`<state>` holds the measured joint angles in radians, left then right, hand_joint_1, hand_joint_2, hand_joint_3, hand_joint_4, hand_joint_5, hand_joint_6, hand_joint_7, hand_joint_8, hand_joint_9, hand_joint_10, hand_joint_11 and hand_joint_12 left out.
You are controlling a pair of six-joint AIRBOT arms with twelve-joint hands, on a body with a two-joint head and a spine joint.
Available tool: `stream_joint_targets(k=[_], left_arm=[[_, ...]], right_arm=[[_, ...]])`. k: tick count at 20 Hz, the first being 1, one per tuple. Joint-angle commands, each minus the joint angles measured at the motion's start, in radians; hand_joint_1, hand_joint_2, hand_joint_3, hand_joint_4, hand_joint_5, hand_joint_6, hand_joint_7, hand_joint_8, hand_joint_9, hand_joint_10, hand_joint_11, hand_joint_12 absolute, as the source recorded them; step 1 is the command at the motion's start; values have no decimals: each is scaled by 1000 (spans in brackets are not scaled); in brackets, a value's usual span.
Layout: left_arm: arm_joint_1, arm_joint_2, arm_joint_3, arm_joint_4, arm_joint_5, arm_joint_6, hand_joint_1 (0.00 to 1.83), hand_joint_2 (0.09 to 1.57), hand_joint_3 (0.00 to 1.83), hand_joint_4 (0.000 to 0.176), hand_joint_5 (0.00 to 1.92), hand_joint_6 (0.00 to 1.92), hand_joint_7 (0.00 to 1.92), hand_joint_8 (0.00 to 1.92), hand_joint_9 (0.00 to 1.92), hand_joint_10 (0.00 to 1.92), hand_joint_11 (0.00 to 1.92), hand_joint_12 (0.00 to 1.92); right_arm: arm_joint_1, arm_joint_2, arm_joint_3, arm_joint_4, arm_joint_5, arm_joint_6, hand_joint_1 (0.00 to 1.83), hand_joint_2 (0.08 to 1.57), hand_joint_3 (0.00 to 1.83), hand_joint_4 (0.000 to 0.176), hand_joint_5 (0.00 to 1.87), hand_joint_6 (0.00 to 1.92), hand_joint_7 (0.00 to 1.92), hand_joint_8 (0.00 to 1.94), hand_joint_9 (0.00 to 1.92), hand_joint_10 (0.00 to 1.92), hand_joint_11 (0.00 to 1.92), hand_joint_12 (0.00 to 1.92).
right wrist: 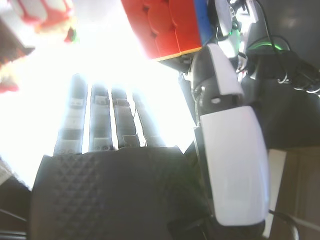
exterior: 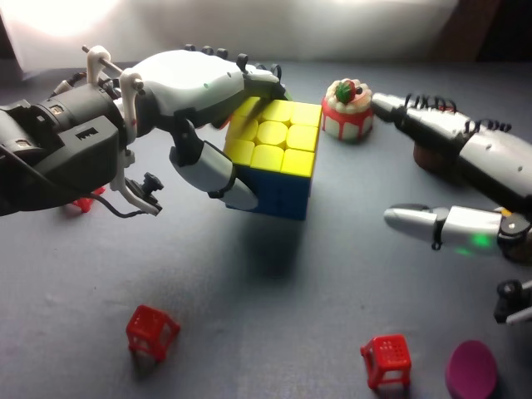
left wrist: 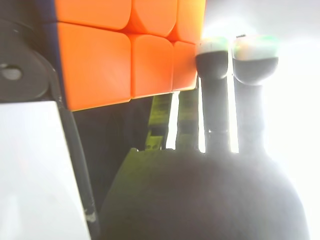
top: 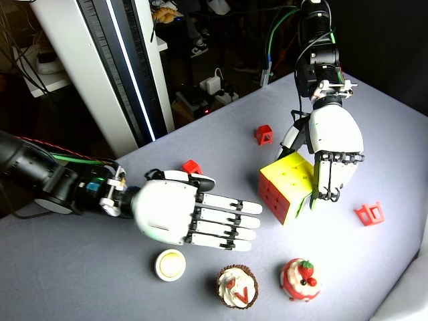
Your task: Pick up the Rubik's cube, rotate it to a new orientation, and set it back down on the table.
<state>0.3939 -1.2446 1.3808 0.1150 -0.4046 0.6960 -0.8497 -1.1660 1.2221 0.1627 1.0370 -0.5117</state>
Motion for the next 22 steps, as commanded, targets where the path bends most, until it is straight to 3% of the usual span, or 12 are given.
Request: stream_joint_targets(k=[1,2,3,6,8,10,13,14,16,17,18,22], left_arm=[[-7,6,4,-21,-146,-6,1161,1303,6,0,690,1238,596,1805,454,1921,672,1921],[-7,6,5,-22,-146,-6,1146,1331,13,0,582,1515,592,1718,819,1921,1021,1921],[-7,5,5,-25,-151,-6,1143,1336,13,0,565,1575,596,1698,956,1921,1149,1921],[-7,5,5,-27,-159,-6,1139,1342,5,0,547,1581,591,1671,777,1921,994,1921],[-7,4,4,-29,-165,-6,1149,1302,0,0,705,1280,606,1725,410,1893,588,1921],[-7,2,5,-30,-169,-7,1178,1297,0,0,715,1204,619,1794,508,1920,673,1921],[-7,3,5,-31,-180,-12,1176,1294,0,0,702,1236,639,1775,546,1921,713,1921],[-7,4,5,-31,-183,-14,1170,1311,6,0,644,1272,641,1819,700,1921,864,1921],[-8,7,3,-31,-194,-19,1124,1360,25,0,513,1633,556,1771,1202,1921,1381,1921],[-8,9,1,-31,-198,-21,1072,1322,2,0,594,1539,986,1891,1364,1921,1532,1921],[-8,11,-1,-31,-200,-21,1083,1284,0,0,672,1446,950,1915,1209,1921,1416,1921],[-12,15,-5,-31,-215,-26,1091,1265,0,0,714,1419,911,1920,1111,1921,1323,1921]], right_arm=[[14,-2,10,11,131,17,988,1219,13,0,0,0,0,0,0,0,0,1],[15,-7,17,15,137,28,1055,1219,10,0,0,0,0,0,0,0,0,0],[16,-17,30,21,142,50,1114,1217,7,0,0,0,0,0,0,0,0,0],[17,-58,76,46,152,115,1228,1254,15,0,0,0,0,0,0,0,0,0],[17,-80,103,47,160,172,1199,1254,12,0,0,0,0,0,0,0,0,0],[17,-85,112,51,160,190,1253,1258,11,0,0,0,0,0,0,0,0,0],[10,-92,122,65,145,201,1297,1298,21,0,0,0,0,0,272,129,4,2],[5,-93,124,71,140,201,1326,1301,17,0,0,0,0,0,278,142,4,3],[-3,-103,138,81,113,210,1327,1315,17,0,0,0,0,0,165,105,2,1],[-7,-110,147,83,107,223,1323,1285,5,0,0,0,0,0,162,299,0,0],[-11,-113,151,83,105,234,1312,1279,0,0,0,0,0,0,97,443,0,0],[-15,-122,159,88,90,240,1282,1279,0,0,0,0,0,0,37,515,0,0]])
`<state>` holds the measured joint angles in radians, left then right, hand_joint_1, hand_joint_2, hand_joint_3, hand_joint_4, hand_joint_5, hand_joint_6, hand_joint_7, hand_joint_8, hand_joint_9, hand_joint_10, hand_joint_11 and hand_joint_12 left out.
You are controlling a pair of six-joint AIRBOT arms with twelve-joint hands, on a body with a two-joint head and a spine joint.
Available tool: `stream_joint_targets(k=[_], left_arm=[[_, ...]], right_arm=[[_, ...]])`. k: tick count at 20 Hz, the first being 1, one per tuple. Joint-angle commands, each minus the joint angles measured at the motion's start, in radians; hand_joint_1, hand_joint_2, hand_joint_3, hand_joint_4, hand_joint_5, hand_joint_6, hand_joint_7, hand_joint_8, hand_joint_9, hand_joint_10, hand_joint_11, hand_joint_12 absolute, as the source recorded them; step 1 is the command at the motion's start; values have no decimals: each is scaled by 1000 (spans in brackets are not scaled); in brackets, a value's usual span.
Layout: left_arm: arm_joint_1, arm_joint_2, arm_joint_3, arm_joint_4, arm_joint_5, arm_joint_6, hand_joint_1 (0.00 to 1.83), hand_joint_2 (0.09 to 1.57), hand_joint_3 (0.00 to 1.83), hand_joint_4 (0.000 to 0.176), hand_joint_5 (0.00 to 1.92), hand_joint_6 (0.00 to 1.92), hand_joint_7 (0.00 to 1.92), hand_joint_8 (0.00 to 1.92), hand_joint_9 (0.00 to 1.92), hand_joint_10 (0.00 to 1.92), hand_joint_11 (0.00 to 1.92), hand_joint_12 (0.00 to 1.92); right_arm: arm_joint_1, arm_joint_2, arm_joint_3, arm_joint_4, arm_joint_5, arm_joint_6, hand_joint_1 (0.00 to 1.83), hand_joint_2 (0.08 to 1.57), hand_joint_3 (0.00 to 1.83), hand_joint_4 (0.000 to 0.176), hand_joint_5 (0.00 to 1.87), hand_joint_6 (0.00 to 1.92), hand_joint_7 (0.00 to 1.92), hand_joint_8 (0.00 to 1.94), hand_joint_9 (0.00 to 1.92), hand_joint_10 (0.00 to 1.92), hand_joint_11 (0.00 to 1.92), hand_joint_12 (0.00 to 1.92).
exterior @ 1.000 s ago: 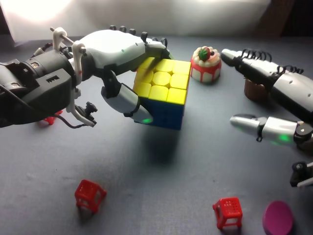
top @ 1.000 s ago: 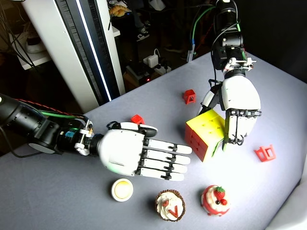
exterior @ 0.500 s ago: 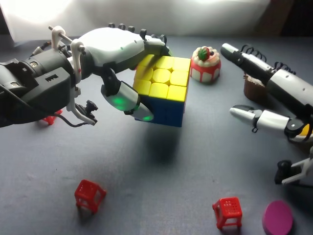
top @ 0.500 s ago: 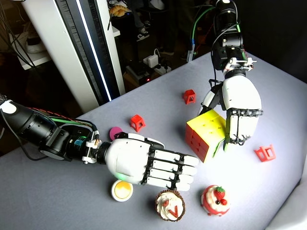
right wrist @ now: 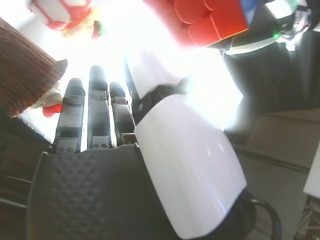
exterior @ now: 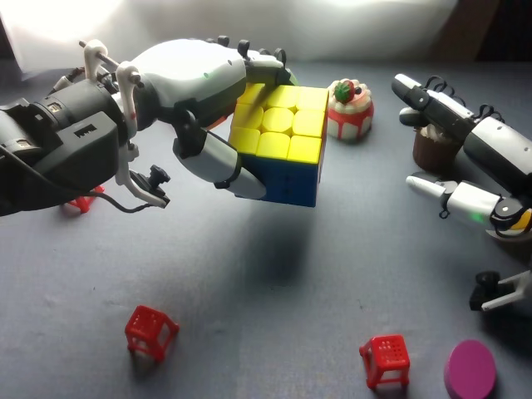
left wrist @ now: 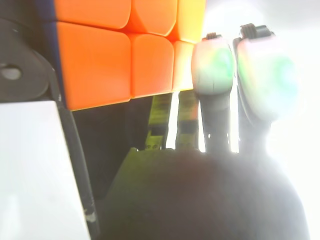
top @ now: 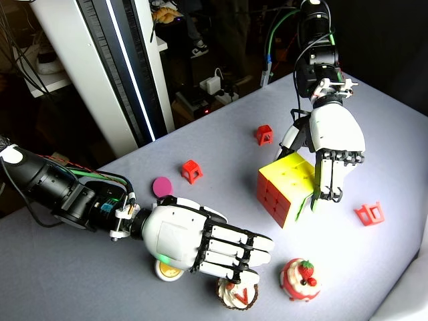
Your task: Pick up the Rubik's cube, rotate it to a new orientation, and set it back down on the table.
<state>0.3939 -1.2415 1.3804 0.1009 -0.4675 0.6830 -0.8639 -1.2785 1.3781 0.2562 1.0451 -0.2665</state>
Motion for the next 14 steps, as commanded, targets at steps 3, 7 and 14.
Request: stream_joint_targets(k=[3,7,14], left_arm=[[-13,12,-5,-17,-154,-13,1171,1288,1,0,632,1424,691,1582,851,1920,989,1921],[-8,14,-4,-18,-153,-14,1179,1288,3,0,650,1275,697,1706,779,1921,958,1921],[-5,13,-5,-18,-157,-15,1163,1250,0,0,829,1218,706,1701,747,1921,920,1921]], right_arm=[[-1,-17,7,-23,88,24,1231,1205,0,0,0,0,0,0,50,682,0,5],[-1,-18,4,-51,117,50,1205,1215,7,0,0,0,0,0,81,358,0,263],[30,-16,22,-165,21,50,1201,1095,0,0,0,0,0,0,0,1,0,0]])
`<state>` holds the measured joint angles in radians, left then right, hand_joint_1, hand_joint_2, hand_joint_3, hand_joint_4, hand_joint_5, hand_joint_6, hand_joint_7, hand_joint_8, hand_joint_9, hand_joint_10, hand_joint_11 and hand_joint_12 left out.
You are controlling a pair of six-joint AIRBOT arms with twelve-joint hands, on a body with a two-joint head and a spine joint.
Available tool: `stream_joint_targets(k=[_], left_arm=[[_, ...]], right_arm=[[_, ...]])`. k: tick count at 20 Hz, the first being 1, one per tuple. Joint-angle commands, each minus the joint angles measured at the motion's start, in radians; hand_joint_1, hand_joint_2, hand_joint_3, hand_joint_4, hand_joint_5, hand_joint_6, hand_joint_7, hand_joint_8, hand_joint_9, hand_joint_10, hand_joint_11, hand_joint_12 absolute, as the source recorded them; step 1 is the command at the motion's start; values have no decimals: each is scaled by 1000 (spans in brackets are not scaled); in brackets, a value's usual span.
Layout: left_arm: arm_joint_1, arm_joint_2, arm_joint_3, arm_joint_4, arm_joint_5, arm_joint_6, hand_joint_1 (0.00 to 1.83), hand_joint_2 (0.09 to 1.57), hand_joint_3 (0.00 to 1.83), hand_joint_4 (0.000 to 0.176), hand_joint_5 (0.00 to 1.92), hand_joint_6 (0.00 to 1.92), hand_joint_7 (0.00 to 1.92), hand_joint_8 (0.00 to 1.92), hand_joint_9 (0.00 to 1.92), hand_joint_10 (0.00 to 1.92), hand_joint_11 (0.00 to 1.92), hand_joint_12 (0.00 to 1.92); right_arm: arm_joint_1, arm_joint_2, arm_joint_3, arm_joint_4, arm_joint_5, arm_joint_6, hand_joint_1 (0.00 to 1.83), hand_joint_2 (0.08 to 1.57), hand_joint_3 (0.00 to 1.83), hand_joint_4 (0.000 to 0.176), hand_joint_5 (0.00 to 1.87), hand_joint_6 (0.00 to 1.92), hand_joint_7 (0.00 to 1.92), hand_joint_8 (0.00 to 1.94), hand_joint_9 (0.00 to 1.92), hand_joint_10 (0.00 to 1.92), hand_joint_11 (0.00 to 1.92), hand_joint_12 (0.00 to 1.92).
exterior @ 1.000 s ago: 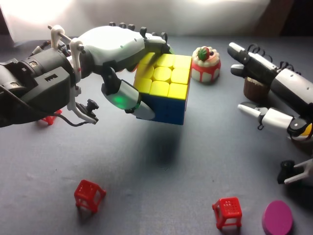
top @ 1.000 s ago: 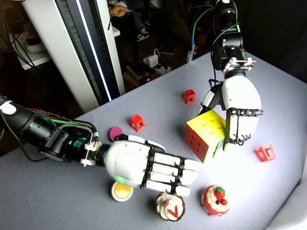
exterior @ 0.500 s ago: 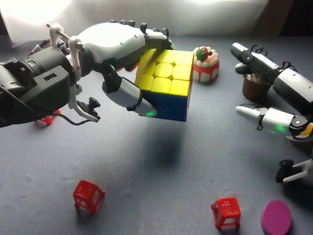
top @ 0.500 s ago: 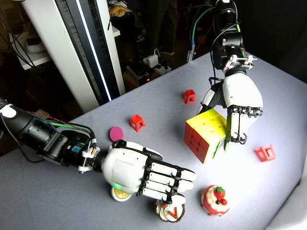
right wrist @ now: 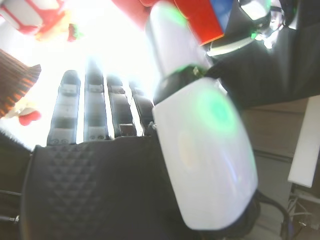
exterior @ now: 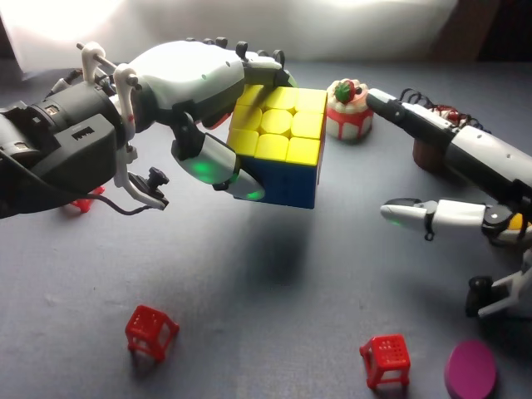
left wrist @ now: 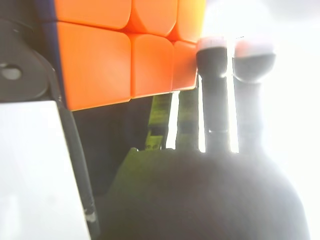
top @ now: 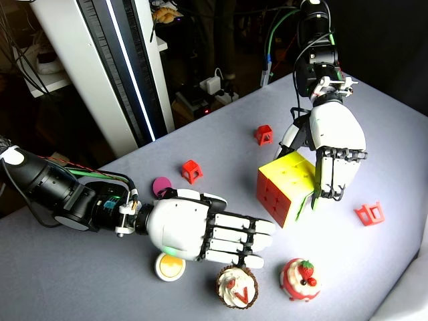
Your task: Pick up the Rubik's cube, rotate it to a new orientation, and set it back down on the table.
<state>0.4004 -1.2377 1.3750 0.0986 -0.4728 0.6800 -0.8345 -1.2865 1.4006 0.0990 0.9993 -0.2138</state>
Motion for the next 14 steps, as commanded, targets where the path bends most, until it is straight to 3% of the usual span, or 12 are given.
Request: stream_joint_targets(k=[1,3,5,6,7,8,9,11,12,13,14], left_arm=[[-11,8,0,-16,-151,-12,1173,1251,0,0,833,1178,701,1635,696,1921,858,1921],[-10,5,0,-14,-152,-12,1093,1146,0,0,947,1088,569,1465,431,1792,511,1921],[-9,3,-1,-12,-152,-12,1087,1135,0,0,950,1087,730,1779,725,1916,840,1921],[-8,3,-1,-11,-152,-12,1011,1040,0,0,746,1168,675,1726,656,1920,783,1921],[-8,1,-1,-8,-152,-13,1053,1101,0,0,907,1085,597,1549,498,1854,608,1921],[-8,0,-1,-7,-153,-13,1097,1081,0,0,1024,953,645,1597,514,1869,617,1921],[-8,0,-1,-6,-155,-15,1106,1079,0,0,1046,939,710,1635,595,1876,717,1921],[-6,-1,-2,0,-161,-22,1100,1085,0,0,1036,944,668,919,334,1312,198,1921],[-6,-1,-3,3,-163,-25,1107,1081,0,0,1046,928,711,710,320,1164,93,1921],[-6,-2,-3,7,-165,-29,1095,1104,8,0,987,1032,707,666,312,1188,122,1921],[-5,-4,-3,11,-167,-32,1087,1155,9,0,886,1166,579,1051,339,1531,327,1921]], right_arm=[[2,-11,3,-14,63,-3,1197,1072,0,0,0,0,0,0,0,0,0,0],[12,-16,10,-18,52,-3,1181,1079,0,0,0,0,0,0,0,0,0,0],[13,-19,14,-19,44,-3,1153,1088,0,0,0,0,0,0,0,0,0,0],[13,-22,17,-20,38,-4,1153,1096,0,0,0,0,0,0,0,0,0,0],[13,-26,21,-22,32,-4,1177,1102,0,0,0,0,0,0,0,0,0,0],[13,-29,24,-24,28,-4,1190,1103,0,0,0,0,0,0,3,1,0,0],[15,-33,28,-24,19,-4,1205,1106,0,0,0,0,0,0,0,0,0,0],[15,-39,36,-24,6,-4,1186,1077,0,14,0,0,0,0,0,0,1,0],[18,-41,38,-24,3,-4,1183,1076,0,5,0,0,0,0,0,0,13,6],[21,-44,41,-24,1,-4,1171,1093,0,15,0,0,0,0,1,0,33,18],[24,-47,45,-25,-2,-4,1133,1113,0,8,0,0,0,0,21,7,6,382]])
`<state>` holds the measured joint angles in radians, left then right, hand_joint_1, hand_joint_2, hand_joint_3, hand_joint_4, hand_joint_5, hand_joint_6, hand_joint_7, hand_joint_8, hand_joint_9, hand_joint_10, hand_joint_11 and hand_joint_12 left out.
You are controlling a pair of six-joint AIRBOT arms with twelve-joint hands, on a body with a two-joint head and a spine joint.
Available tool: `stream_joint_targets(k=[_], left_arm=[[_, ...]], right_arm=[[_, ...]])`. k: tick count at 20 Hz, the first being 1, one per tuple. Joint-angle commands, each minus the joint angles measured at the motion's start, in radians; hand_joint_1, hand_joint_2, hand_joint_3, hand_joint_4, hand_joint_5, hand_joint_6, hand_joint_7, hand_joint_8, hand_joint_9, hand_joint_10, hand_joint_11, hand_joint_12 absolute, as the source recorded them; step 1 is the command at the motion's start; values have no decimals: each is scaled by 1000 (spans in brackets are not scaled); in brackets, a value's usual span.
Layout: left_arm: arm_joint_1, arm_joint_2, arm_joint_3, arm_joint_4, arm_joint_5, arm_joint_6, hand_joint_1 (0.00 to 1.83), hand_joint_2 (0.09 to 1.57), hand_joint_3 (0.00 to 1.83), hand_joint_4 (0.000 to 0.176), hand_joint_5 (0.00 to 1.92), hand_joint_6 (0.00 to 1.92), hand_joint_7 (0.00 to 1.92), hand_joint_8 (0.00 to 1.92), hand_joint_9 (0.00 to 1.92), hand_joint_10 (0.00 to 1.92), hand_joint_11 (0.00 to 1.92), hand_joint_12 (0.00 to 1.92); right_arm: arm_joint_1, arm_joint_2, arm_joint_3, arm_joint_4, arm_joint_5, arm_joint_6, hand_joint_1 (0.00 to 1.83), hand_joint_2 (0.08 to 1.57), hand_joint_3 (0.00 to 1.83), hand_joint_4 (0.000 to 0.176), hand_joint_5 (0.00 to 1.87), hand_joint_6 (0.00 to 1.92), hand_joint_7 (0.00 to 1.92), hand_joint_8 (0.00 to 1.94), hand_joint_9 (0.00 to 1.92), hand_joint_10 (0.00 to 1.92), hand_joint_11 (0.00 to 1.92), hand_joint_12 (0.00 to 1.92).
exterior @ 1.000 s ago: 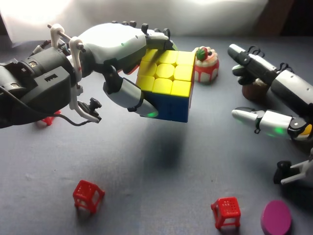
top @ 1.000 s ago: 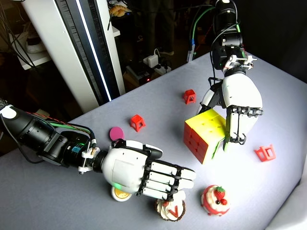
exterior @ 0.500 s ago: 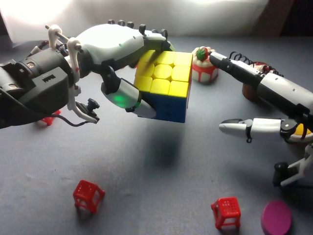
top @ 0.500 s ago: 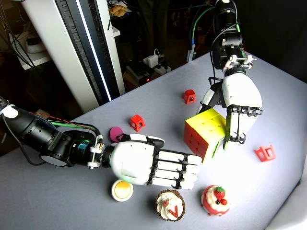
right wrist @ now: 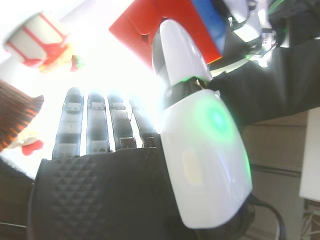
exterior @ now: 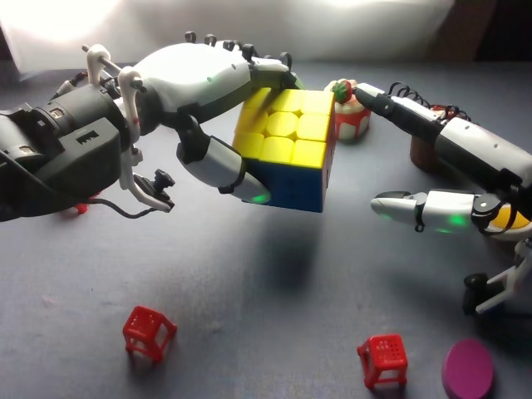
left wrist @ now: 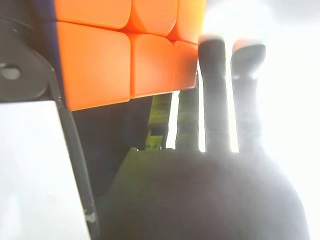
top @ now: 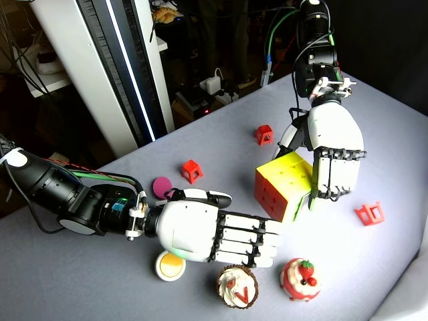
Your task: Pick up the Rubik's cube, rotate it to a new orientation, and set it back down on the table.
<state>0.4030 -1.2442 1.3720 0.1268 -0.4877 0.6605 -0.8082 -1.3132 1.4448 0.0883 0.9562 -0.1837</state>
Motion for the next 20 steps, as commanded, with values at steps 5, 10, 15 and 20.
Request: stream_joint_targets(k=[5,10,15,20], left_arm=[[-7,1,0,-12,-157,-19,1165,1236,2,0,727,1248,792,1531,733,1787,830,1921],[-5,6,-3,-11,-169,-24,1120,1175,0,0,859,1193,514,1165,316,1556,334,1921],[-3,19,-7,-11,-189,-27,1182,1191,5,0,854,1098,802,1405,649,1626,646,1921],[-3,33,-10,-13,-197,-27,1058,1197,2,0,809,1270,472,1675,411,1921,622,1921]], right_arm=[[3,-28,5,-17,35,-34,981,1005,0,39,0,0,0,0,33,37,0,882],[10,-28,4,-34,35,-26,943,984,2,27,7,2,0,0,2,9,0,721],[99,-16,0,-170,-34,-9,994,1025,1,28,0,0,0,0,0,0,0,4],[163,32,-23,-260,-83,-9,1106,1094,0,0,0,0,0,0,59,57,0,1137]])
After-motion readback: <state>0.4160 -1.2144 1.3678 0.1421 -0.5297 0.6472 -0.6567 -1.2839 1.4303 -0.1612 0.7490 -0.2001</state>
